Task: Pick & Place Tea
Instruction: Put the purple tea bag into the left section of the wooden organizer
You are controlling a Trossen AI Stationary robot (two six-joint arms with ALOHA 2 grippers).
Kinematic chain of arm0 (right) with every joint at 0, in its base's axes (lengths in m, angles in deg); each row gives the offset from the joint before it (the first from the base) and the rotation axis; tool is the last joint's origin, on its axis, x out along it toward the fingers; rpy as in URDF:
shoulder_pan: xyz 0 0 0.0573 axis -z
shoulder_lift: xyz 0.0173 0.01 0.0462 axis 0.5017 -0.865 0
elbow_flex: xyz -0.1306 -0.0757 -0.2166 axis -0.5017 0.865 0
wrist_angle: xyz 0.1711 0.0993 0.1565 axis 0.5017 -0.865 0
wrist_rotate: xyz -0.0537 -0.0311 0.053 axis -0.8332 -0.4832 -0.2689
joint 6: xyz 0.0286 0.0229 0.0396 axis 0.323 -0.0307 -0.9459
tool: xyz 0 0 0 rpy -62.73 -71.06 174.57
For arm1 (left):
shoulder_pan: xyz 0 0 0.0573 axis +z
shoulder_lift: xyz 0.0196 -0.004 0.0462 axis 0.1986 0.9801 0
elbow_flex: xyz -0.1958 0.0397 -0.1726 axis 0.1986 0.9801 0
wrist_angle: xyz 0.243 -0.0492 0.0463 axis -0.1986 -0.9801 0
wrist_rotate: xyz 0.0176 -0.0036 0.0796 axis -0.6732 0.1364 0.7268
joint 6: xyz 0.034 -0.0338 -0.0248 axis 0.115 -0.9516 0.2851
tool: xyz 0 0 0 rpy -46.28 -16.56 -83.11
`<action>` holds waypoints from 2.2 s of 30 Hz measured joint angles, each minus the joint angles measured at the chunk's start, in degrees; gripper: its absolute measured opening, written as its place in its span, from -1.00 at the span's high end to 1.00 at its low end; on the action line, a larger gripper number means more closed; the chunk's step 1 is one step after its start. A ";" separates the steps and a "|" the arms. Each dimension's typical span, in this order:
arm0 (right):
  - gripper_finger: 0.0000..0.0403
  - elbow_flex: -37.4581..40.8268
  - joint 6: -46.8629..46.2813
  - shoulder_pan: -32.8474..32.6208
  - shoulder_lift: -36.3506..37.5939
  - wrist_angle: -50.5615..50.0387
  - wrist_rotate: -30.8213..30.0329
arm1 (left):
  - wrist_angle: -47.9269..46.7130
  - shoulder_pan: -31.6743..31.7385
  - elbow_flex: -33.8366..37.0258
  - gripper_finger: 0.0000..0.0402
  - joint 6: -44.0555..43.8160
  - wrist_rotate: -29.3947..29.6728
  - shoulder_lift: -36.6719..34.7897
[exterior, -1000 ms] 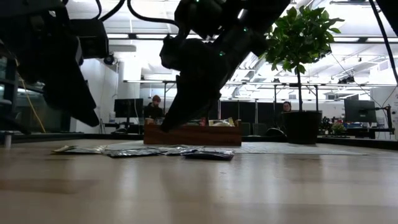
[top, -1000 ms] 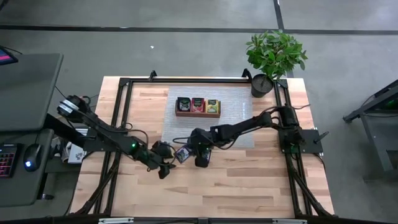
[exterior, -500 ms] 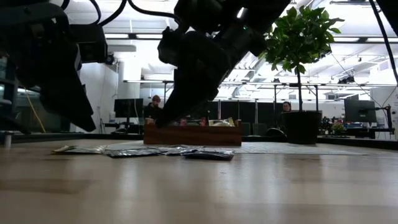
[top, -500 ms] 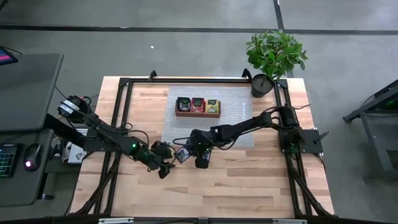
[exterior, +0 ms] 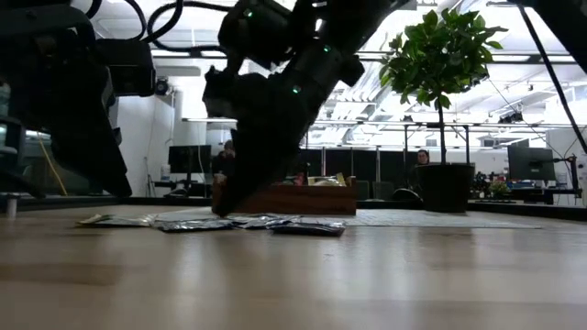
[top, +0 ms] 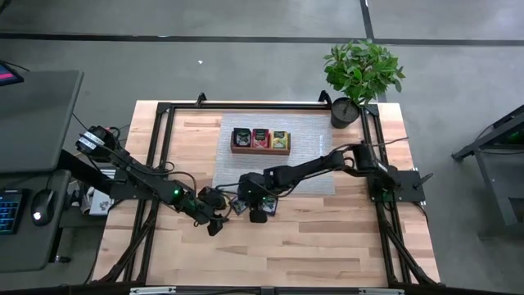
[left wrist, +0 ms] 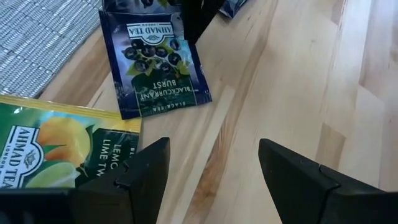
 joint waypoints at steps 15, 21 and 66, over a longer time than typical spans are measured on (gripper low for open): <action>1.00 0.09 -1.05 1.53 0.44 -4.49 -0.38 | 0.07 0.01 0.00 -0.21 0.00 0.52 0.00; 1.00 0.04 -2.94 1.46 -0.47 -4.56 0.03 | 0.22 0.02 0.00 -0.21 -0.62 0.57 0.00; 1.00 3.06 -14.86 -3.21 -1.36 6.23 -0.91 | 6.29 0.04 0.00 -0.21 -37.44 4.38 6.80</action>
